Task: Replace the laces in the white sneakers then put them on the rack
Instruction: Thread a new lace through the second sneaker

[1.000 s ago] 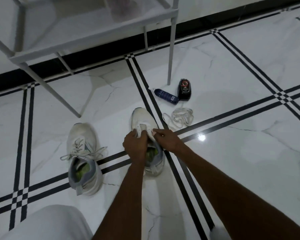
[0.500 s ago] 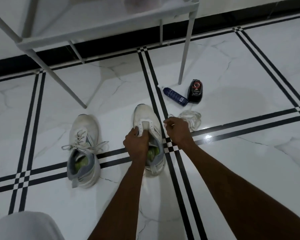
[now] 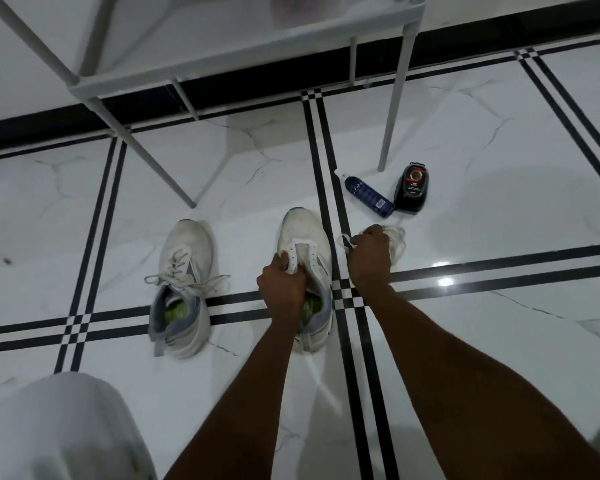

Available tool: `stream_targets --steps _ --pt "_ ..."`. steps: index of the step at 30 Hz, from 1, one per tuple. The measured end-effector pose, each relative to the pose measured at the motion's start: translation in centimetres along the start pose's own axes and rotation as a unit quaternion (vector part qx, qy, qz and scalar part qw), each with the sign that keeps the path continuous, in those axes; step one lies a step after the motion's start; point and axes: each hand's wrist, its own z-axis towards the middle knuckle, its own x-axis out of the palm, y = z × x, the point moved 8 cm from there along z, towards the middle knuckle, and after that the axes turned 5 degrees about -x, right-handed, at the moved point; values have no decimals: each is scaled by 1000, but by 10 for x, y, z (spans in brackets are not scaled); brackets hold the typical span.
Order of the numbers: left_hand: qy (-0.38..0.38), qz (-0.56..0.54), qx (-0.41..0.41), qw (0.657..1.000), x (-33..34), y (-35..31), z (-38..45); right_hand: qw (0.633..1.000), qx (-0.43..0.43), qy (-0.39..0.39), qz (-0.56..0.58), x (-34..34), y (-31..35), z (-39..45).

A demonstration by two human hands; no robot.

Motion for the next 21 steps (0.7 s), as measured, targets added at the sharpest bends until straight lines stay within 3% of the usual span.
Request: stream_targets --steps 9,21 --pt "-3 -10 -18 1000 2 -2 -3 1000 0 -16 14 6 6 -13" --pt "-31 -35 -15 999 2 9 8 997 37 41 61 25 8 12"
